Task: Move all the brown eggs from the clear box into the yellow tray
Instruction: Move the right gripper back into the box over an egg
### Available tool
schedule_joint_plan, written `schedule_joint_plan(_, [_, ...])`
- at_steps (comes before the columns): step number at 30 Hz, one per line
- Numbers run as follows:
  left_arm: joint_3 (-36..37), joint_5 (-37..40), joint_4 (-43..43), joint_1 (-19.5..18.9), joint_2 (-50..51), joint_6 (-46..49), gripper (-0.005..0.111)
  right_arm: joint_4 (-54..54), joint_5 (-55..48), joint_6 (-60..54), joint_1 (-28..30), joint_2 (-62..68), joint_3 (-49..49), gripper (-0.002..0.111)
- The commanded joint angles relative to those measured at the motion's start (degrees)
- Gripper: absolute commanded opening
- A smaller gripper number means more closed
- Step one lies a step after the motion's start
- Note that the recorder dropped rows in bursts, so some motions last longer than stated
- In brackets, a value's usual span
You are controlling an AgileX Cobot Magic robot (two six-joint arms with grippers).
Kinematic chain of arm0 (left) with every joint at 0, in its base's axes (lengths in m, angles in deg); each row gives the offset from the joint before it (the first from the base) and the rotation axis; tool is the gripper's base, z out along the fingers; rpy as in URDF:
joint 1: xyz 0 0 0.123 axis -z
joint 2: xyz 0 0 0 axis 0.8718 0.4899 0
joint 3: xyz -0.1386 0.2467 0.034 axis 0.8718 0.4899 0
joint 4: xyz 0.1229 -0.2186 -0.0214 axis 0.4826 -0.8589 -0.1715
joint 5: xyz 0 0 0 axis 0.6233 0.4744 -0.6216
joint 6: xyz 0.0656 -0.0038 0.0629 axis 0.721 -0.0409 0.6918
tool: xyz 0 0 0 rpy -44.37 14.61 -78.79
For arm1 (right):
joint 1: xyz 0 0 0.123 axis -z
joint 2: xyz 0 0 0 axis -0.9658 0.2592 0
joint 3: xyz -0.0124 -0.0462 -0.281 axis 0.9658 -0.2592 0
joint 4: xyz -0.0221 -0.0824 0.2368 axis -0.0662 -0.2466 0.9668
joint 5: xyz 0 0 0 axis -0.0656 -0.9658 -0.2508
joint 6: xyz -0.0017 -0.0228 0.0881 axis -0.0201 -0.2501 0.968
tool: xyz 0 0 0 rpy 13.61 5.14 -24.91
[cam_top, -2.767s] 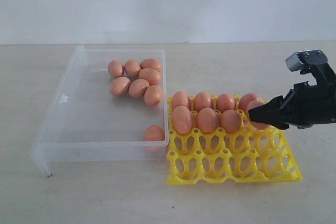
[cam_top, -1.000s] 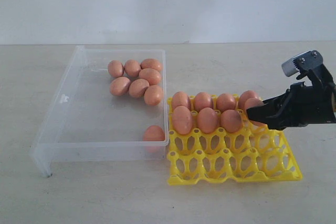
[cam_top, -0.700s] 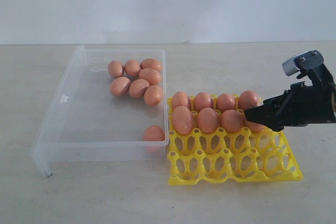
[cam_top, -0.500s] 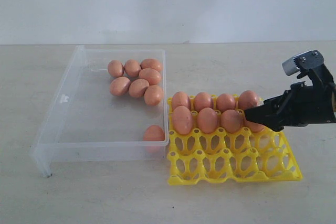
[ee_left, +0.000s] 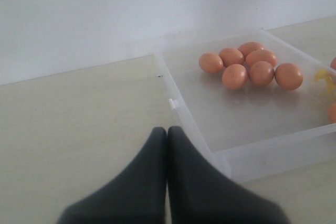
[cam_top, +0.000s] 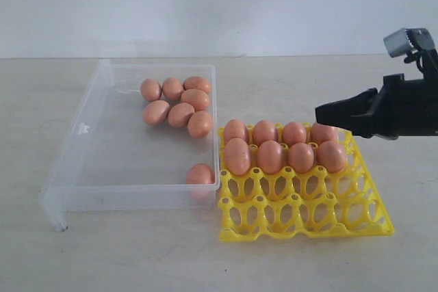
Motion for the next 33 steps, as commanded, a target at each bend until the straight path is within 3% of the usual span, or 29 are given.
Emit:
schedule_joint_plan(1, [0.18,-0.96,-0.41,0.11,-0.10,-0.52,-0.004,0.52,-0.08,-0.22,-7.92,-5.99,0.70,0.001])
schedule_joint_plan(4, [0.18,-0.96,-0.41,0.11,-0.10,-0.52,-0.004,0.52,-9.48,-2.01,-17.15,-8.88,2.82,0.001])
schedule_joint_plan(6, [0.18,-0.96,-0.41,0.11,-0.10,-0.52,-0.004,0.61,-21.10,-5.29,-24.78,-10.23,4.95,0.001])
schedule_joint_plan(12, [0.18,-0.96,-0.41,0.32,-0.10,-0.52,-0.004,0.10,-78.37,-9.00,-48.35,-9.33,11.96,0.001])
schedule_joint_plan(14, [0.18,-0.96,-0.41,0.32,-0.10,-0.52,-0.004,0.96,-87.88,-10.01,-52.44,-8.28,14.61,0.001])
schedule_joint_plan(17, [0.18,-0.96,-0.41,0.32,-0.10,-0.52,-0.004,12.25,-86.25,-15.99,-55.03,-7.13,20.23,0.001])
schedule_joint_plan(20, [0.18,-0.96,-0.41,0.32,-0.10,-0.52,-0.004,33.39,-81.84,-27.47,-54.77,-5.15,27.41,0.001])
schedule_joint_plan(25, [0.18,-0.96,-0.41,0.32,-0.10,-0.52,-0.004,61.25,-93.68,-56.96,-54.77,3.48,40.76,0.000])
schedule_joint_plan(29, [0.18,-0.96,-0.41,0.32,-0.10,-0.52,-0.004,69.42,-111.21,-65.27,-54.77,13.17,50.25,0.000])
schedule_joint_plan(33, [0.18,-0.96,-0.41,0.32,-0.10,-0.52,-0.004,74.34,-113.09,-67.29,-54.77,19.83,56.23,0.000])
